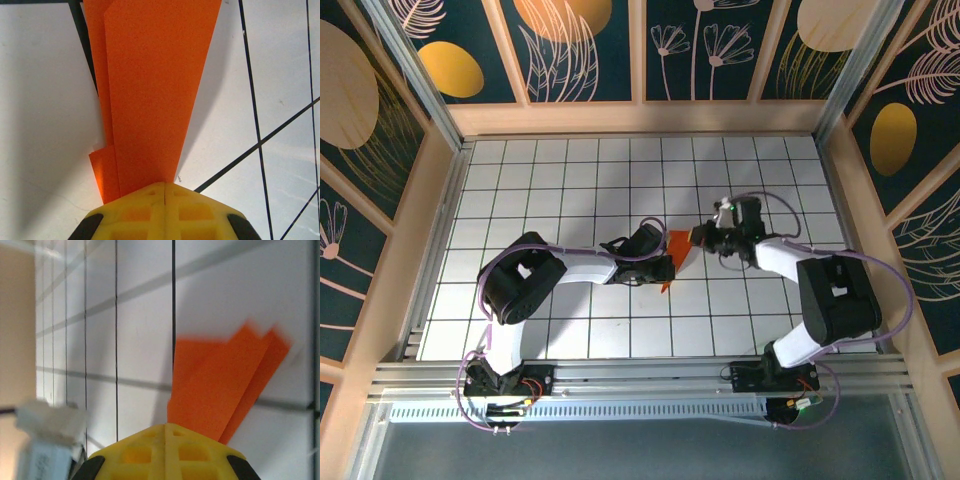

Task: Fold a paper plane with a square sheet of paper (fold left side to right side)
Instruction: Fold the wing for the fifth time at the center of the table.

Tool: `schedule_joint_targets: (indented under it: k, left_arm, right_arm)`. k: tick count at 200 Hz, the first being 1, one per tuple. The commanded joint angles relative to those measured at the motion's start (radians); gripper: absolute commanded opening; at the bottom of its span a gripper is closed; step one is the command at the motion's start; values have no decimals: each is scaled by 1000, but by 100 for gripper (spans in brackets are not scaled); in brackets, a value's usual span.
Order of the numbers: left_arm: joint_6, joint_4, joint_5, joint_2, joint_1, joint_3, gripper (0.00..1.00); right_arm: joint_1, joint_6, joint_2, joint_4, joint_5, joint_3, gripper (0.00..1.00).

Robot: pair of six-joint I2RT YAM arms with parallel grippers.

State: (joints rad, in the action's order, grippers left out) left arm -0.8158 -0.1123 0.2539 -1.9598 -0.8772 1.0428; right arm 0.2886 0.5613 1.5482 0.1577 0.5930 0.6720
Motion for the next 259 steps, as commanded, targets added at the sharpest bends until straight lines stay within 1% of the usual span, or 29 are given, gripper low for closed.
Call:
schedule_joint_targets:
  k: [1,47,79,96,116,142,146,177,219,236,259]
  left_arm:
    - [-9,120,-47,-36,10,-45,0]
    - [-16,104,-43,-27,11,-50,0]
    - [-29,66,-24,-7,11,-53,0]
    - [-38,43,-1,11,14,-48,5]
    - [-52,-4,44,45,20,-47,9]
    - [-101,-101,128,103,36,-64,11]
    - [-111,-115,138,113,39,-92,11]
    - [-174,-202,207,153,56,-154,12]
    - [-240,-321,304,123,61,-197,10]
    - [-238,-322,324,106,60,-194,9]
    - [-236,-316,321,90,60,-197,9]
  right_arm:
    - [67,105,36,55,31,-38,0]
    - [126,153,142,118,29,-21,0]
    - [136,136,184,77,-9,-5,0]
    - [135,119,197,38,-34,-10,0]
    - [134,107,212,23,-38,-26,0]
    - [132,100,225,27,-23,-47,0]
    - [133,98,227,28,-21,-50,0]
    - [132,81,231,31,-9,-55,0]
    - [132,63,239,12,-11,-43,0]
    - [133,58,242,4,-19,-41,0]
    - [132,58,243,2,-22,-42,0]
